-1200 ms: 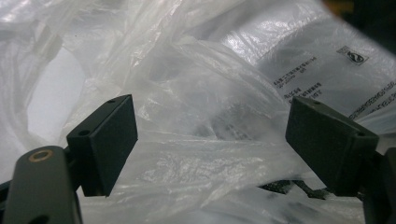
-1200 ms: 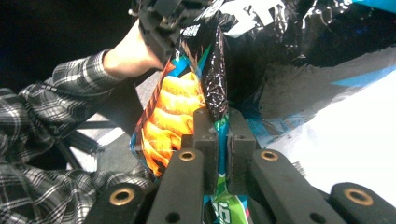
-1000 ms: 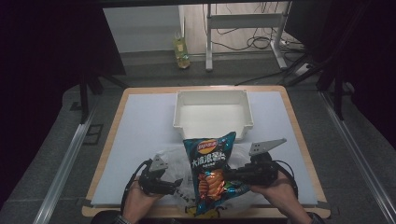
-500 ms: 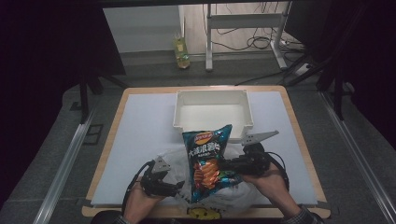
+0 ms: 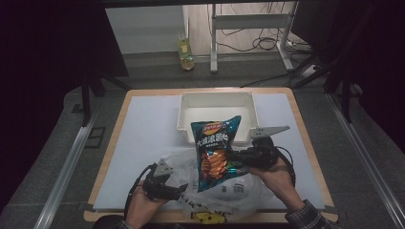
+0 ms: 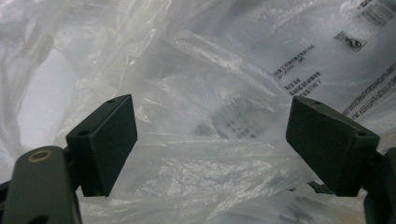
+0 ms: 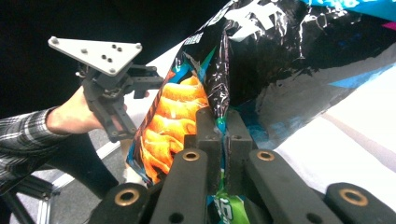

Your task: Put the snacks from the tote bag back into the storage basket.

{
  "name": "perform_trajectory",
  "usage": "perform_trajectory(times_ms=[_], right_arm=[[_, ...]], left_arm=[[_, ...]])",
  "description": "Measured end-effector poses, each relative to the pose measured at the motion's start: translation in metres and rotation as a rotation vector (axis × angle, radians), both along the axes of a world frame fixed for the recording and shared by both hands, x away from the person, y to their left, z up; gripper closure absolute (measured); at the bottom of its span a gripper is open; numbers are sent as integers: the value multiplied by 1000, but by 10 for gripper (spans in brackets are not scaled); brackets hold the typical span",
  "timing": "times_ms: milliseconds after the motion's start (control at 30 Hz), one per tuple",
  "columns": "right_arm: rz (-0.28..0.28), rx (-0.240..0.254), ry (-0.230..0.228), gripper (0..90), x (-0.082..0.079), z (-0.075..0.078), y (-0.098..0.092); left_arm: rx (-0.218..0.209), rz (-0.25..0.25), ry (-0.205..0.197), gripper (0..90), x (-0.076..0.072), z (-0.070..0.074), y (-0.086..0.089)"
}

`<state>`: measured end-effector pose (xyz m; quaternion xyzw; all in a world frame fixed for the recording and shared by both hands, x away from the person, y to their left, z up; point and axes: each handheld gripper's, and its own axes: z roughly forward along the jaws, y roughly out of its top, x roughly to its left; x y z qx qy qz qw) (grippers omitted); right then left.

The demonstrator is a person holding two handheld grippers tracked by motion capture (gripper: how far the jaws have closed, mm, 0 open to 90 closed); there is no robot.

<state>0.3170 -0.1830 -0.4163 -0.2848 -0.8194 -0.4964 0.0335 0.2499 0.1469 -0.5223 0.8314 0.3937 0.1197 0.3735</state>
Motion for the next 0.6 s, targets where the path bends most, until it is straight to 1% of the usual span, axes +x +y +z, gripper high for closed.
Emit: perform_trajectory(times_ms=[67, 233, 333, 400, 467, 600], right_arm=[[-9, 1, -5, 880, 2, 1, -2], [-29, 6, -7, 884, 9, 5, -9], [-46, 18, 2, 884, 14, 8, -14], [-56, 20, 5, 885, 17, 10, -17], [-64, 16, 0, 884, 19, 12, -19], [-77, 25, 18, 884, 25, 16, -24]], left_arm=[[-12, 2, -2, 137, 0, 0, 1], [-25, 1, -14, 114, 0, 2, 2], [-22, -4, -6, 109, 0, 1, 1], [-8, -15, -1, 107, 0, 0, 1], [-9, -16, -1, 107, 0, 0, 0], [-9, -19, -1, 107, 0, 0, -1]])
